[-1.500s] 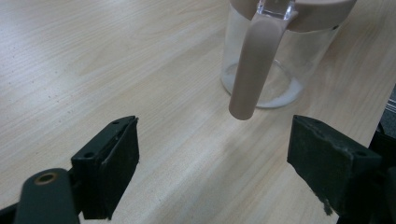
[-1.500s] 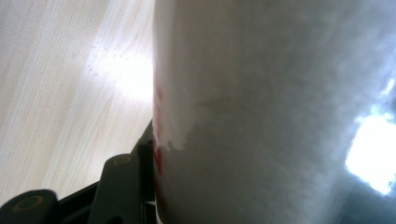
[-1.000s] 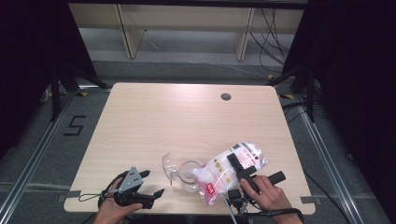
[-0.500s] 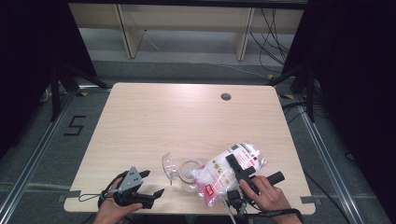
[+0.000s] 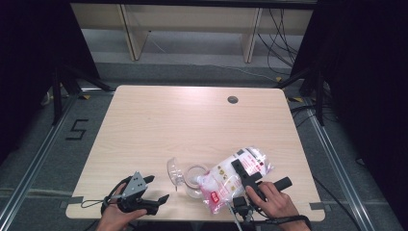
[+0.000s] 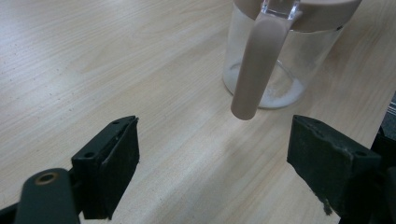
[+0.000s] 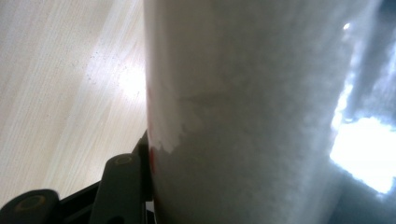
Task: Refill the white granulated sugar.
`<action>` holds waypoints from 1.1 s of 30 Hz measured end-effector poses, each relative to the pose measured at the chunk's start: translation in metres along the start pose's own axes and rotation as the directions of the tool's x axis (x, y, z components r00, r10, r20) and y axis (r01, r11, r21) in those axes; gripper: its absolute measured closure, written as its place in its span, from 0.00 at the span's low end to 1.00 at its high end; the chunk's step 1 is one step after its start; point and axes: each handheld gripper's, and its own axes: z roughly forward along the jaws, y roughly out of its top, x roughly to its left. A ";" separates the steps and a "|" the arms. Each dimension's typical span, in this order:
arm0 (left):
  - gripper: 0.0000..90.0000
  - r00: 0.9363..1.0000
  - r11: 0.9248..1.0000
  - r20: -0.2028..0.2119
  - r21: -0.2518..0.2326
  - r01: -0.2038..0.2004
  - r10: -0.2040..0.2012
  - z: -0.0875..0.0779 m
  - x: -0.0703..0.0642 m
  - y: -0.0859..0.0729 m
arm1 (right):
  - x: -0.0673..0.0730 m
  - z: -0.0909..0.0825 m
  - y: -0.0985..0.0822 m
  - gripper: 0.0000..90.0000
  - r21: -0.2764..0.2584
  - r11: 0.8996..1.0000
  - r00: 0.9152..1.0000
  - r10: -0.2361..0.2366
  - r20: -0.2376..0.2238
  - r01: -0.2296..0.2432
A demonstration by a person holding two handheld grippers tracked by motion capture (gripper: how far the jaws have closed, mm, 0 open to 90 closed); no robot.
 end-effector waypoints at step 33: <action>0.19 0.999 0.999 -0.001 0.004 -0.036 0.036 0.000 0.002 0.000 | -0.007 0.002 -0.001 0.55 0.000 1.000 1.000 -0.018 0.010 0.018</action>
